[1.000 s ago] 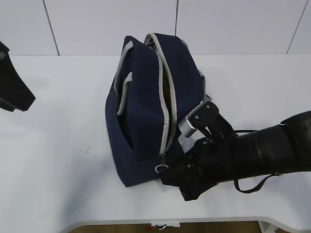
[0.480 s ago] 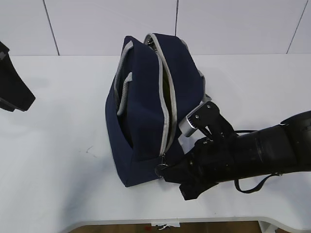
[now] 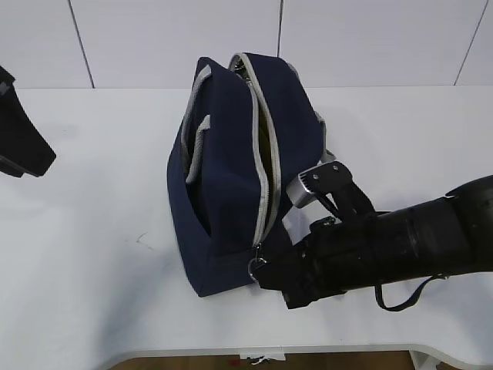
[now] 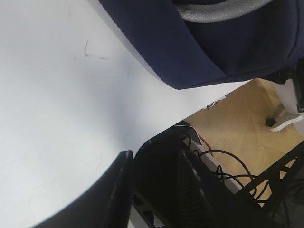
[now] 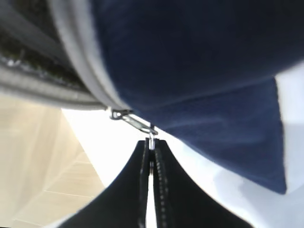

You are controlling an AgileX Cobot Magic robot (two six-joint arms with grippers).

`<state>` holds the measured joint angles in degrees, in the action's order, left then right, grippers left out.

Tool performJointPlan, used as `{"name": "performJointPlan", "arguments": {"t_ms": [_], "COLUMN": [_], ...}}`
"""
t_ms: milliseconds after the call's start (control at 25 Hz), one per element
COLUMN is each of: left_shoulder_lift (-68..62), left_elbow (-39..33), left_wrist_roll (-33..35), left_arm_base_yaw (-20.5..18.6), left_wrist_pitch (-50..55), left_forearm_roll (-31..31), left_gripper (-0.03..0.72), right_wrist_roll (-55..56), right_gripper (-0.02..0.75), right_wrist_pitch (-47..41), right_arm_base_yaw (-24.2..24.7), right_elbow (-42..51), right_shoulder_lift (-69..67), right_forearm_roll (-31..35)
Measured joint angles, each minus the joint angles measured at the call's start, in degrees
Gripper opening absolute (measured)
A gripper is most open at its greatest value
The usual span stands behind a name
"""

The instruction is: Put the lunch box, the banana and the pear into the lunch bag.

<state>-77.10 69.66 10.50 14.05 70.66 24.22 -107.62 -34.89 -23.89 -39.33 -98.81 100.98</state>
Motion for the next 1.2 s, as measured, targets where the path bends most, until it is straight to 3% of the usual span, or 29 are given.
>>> {"name": "performJointPlan", "arguments": {"t_ms": [560, 1200], "left_shoulder_lift": [0.0, 0.0], "left_elbow": [0.0, 0.0], "left_wrist_roll": [0.0, 0.0], "left_arm_base_yaw": [0.0, 0.0], "left_wrist_pitch": [0.0, 0.0], "left_forearm_roll": [1.05, 2.39], "left_gripper": [0.244, 0.244], "right_wrist_roll": [19.15, 25.24], "right_gripper": [-0.009, -0.01], "right_wrist_pitch": [-0.92, 0.1], "right_arm_base_yaw": [0.0, 0.0], "right_elbow": [0.0, -2.76], "right_shoulder_lift": [10.91, 22.22], "right_forearm_roll": [-14.69, -20.95]}}
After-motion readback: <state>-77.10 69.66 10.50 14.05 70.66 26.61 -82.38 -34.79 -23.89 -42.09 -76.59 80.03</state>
